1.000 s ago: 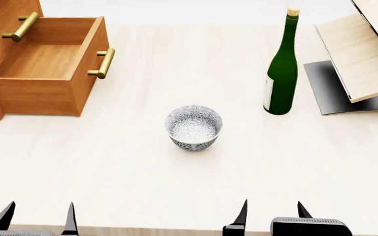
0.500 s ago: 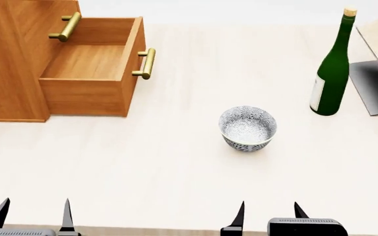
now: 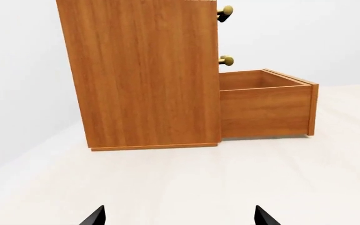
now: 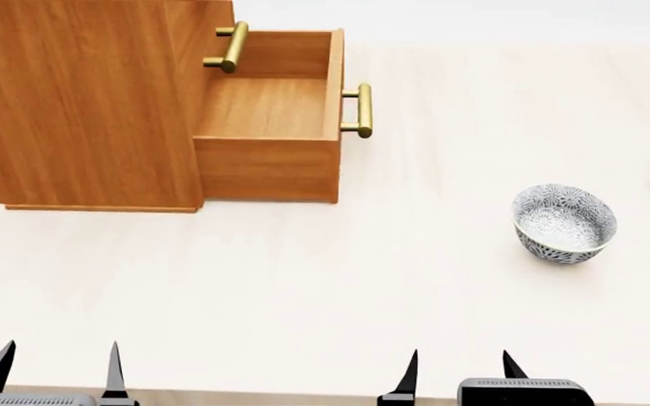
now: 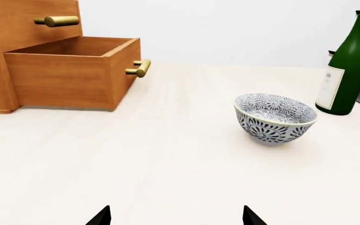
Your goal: Close the bottom drawer of the cabinet.
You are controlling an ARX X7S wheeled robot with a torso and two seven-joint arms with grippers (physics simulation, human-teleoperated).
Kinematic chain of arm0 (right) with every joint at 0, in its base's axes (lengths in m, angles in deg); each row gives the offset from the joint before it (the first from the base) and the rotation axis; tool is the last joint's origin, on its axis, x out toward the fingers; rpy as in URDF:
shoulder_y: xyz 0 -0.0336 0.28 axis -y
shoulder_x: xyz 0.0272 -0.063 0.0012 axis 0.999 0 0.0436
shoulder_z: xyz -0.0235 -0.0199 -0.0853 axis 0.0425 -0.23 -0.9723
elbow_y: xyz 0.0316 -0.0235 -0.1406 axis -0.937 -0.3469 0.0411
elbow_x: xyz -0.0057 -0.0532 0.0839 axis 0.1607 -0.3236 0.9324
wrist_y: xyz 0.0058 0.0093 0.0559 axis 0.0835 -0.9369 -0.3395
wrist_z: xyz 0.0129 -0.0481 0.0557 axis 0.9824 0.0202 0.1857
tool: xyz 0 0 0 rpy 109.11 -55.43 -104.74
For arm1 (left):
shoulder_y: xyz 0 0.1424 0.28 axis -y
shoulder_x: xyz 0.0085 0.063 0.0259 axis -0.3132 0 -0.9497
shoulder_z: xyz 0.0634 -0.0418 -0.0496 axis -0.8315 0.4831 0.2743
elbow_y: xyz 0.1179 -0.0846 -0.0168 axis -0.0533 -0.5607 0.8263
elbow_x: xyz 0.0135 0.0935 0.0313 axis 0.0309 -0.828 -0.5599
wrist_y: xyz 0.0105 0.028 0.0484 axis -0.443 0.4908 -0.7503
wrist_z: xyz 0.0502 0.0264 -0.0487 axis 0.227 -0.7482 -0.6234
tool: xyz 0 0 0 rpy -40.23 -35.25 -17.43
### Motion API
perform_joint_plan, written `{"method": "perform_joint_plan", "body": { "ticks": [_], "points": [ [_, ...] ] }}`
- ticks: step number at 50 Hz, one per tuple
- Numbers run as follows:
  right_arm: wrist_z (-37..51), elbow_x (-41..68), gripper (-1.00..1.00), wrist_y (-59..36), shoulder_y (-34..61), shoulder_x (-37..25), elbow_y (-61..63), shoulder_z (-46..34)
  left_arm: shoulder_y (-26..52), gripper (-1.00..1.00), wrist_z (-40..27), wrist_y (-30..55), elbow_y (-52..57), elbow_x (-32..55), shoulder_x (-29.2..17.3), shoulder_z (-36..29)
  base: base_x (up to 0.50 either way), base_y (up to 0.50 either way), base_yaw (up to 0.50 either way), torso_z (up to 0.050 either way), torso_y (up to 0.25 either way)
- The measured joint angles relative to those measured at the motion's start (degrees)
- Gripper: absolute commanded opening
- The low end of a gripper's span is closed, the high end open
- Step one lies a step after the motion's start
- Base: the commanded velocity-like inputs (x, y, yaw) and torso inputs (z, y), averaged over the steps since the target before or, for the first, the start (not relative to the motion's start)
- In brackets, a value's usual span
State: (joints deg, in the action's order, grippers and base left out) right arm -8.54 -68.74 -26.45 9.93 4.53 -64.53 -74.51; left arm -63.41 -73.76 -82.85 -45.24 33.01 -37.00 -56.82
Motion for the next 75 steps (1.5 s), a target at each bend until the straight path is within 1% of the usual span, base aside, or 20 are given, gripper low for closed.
{"method": "perform_joint_plan", "body": {
  "ticks": [21, 42, 52, 75],
  "points": [
    [0.42, 0.76, 1.0, 0.76, -0.03, -0.51, -0.73, -0.62, 0.33, 1.0, -1.08, -0.97, -1.37, 0.12, -0.48, -0.94, 0.0, 0.5, 0.0, 0.0, 0.0],
    [2.07, 1.17, 1.0, -0.02, 0.27, -0.83, -0.39, -0.82, 0.62, 1.0, -1.69, -1.62, -2.43, 0.69, -1.0, -1.71, 0.01, 0.01, 0.0, 0.0, 0.0],
    [0.01, 2.85, 1.0, -0.62, 0.56, -1.31, -0.16, -1.6, 0.73, 1.0, -1.99, -1.9, -2.87, 0.86, -1.19, -2.09, 0.5, 0.11, 0.0, 0.0, 0.0],
    [0.88, 3.55, 1.0, -1.36, 1.18, -1.81, 0.28, -2.0, 1.41, 1.0, -4.19, -1.57, -4.2, 0.31, -1.26, -2.75, 0.49, 0.1, 0.0, 0.0, 0.0]
  ]
}}
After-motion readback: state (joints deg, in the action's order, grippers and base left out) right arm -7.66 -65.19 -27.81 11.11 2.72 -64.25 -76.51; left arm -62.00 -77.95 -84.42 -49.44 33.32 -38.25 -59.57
